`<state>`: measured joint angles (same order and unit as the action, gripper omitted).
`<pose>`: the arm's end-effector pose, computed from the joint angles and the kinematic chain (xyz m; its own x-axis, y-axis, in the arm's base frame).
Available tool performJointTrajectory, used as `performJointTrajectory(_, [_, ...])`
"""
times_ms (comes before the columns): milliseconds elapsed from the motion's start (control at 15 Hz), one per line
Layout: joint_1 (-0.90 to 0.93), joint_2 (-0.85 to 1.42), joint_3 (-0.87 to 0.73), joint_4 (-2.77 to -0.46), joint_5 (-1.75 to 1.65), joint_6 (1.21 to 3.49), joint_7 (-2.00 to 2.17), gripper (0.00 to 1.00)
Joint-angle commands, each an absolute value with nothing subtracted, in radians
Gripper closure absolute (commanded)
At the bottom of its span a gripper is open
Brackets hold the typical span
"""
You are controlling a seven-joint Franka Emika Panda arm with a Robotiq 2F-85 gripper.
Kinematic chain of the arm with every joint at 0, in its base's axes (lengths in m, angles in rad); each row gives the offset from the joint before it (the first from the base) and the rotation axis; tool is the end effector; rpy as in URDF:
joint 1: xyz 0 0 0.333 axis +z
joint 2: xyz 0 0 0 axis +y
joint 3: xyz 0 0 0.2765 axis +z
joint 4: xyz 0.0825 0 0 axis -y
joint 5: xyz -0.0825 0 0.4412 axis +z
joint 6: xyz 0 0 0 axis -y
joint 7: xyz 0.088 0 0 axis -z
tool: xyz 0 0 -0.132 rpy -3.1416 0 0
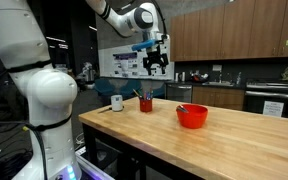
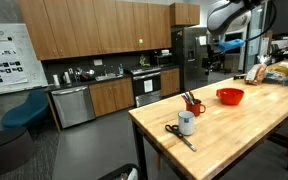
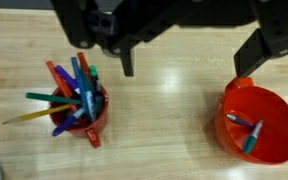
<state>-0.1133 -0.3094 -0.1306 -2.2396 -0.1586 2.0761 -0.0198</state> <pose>0.5244 -0.1427 0.4247 0.9799 -0.1443 0.1380 -0.1601 -0.9808 0.1112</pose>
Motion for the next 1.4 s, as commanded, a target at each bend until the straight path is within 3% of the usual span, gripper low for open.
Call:
performJointTrajectory(0, [-0.073,-0.326,-0.114,-2.243,-0.079,2.064,-0.083,0.0])
performJointTrajectory(1333, [-0.044,-0.209,0.006,-2.244,-0.102,2.203,0.094,0.0])
